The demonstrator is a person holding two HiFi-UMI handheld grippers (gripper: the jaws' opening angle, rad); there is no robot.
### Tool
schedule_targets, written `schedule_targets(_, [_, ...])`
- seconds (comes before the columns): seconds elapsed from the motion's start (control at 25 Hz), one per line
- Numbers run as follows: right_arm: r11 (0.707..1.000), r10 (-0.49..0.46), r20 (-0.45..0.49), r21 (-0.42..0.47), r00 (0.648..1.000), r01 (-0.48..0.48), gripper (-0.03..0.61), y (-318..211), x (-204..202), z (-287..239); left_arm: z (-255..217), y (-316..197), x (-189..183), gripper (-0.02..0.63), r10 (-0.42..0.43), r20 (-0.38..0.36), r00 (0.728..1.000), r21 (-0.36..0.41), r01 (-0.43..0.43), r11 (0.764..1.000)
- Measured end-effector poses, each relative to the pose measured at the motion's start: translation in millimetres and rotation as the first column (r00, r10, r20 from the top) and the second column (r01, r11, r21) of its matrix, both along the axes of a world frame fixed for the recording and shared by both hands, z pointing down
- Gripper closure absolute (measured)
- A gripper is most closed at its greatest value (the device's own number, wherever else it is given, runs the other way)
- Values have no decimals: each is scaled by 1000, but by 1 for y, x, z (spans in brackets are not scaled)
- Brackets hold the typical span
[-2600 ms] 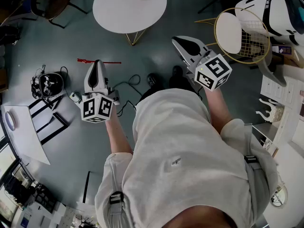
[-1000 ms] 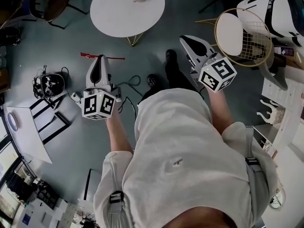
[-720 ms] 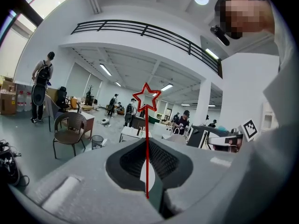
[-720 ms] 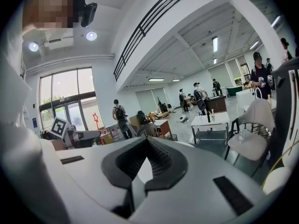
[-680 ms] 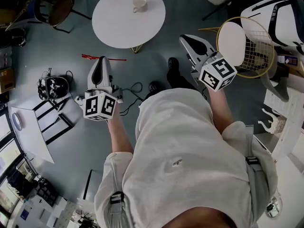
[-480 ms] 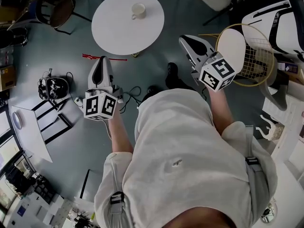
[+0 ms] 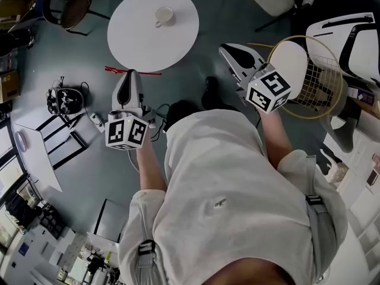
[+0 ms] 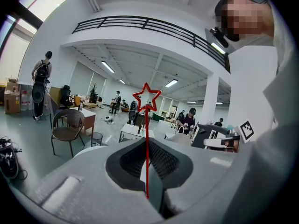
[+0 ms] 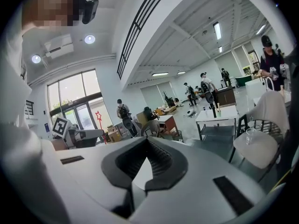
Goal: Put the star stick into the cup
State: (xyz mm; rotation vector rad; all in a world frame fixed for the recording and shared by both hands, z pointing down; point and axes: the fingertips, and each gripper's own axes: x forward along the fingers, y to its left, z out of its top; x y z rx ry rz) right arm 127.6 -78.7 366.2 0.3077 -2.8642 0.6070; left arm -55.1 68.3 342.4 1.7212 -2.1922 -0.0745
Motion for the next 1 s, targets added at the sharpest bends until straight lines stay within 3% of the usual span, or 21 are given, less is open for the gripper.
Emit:
schedule_targets(0.16, [999,10,-13,-41,1000,-11,571,-15,1,14,6,-10,14,591,33,-7,999,-40,-33,999])
schedule_targets(0.48, [997,29,-26,-71,999,-31,571,-18,-18,20,15,-22,-3,591,64,-42,997,-58,-67,996])
schedule_targets(0.72, [992,115,-52,-39,992,-118,571,-31,-43,10,16,-57,-40,591,162,-54,985,-24,-163,986])
schedule_targets(1.0, [977,211,-69,1,975,-211,571,-56,-75,0,11,-122,-84,591,291,-47,956,20,-291,957])
